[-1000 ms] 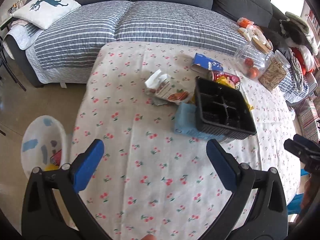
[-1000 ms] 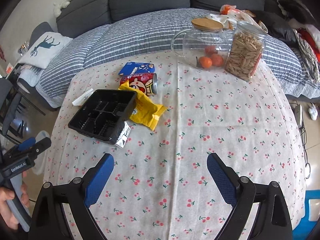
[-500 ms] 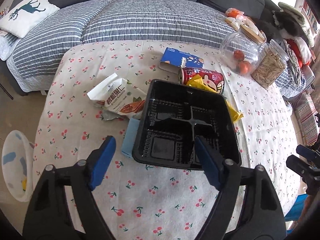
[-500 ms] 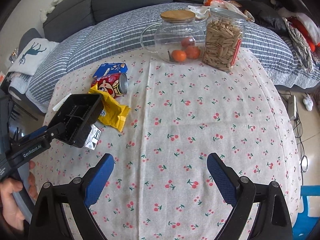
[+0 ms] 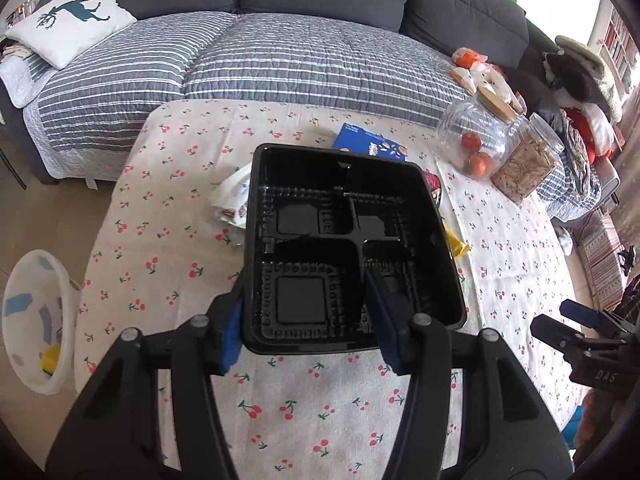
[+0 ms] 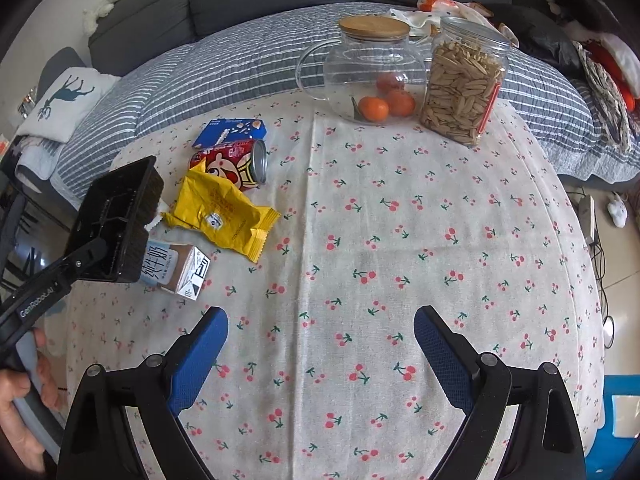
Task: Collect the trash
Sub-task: 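Grasp the white milk carton with the right gripper while the left gripper holds the tray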
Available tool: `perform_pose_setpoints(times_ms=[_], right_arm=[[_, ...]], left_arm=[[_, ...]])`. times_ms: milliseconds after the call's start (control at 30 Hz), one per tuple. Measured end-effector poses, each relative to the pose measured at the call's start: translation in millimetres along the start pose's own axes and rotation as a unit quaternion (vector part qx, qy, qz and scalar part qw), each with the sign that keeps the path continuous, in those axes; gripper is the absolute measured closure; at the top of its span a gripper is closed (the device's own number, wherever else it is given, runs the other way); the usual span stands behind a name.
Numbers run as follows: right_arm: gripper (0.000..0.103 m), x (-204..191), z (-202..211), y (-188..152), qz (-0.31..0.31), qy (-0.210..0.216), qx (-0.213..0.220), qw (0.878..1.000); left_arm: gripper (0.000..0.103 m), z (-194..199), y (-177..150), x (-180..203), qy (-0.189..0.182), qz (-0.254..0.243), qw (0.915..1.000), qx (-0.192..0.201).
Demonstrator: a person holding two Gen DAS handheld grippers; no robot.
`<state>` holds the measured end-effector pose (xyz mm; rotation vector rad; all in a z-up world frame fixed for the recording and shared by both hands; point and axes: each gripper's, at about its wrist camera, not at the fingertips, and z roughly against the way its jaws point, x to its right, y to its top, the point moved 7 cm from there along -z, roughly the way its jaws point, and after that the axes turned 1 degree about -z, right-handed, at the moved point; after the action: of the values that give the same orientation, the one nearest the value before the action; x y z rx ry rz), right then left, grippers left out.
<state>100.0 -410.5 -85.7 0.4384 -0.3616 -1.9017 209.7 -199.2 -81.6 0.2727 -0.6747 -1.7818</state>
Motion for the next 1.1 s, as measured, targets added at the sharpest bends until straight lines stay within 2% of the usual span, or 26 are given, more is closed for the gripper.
perform_pose_setpoints(times_ms=[300,533,800,967,1033,1100], right_arm=[[0.008,-74,-31,9,0.081,0.030,-0.006,0.996],[0.008,-115,-68,15,0.130,0.044,-0.013,0.990],[0.008,-156,-90,17,0.164,0.079,-0.015,0.983],[0.008,-169,-92,10,0.179,0.082,-0.027,0.980],[0.010,-173,-91,5,0.187,0.083,-0.032,0.978],[0.017,-176,-90,-1,0.195,0.078,-0.041,0.977]], left_arm=[[0.047,33,-18,-84,0.043,0.050,0.9978,-0.006],[0.047,52,-39,-144,0.069,0.078,0.9944,-0.016],[0.047,68,-51,-180,0.080,0.093,0.9923,-0.018],[0.047,72,-56,-194,0.081,0.099,0.9916,-0.020],[0.047,72,-59,-197,0.084,0.098,0.9914,-0.022],[0.047,72,-62,-201,0.088,0.095,0.9913,-0.025]])
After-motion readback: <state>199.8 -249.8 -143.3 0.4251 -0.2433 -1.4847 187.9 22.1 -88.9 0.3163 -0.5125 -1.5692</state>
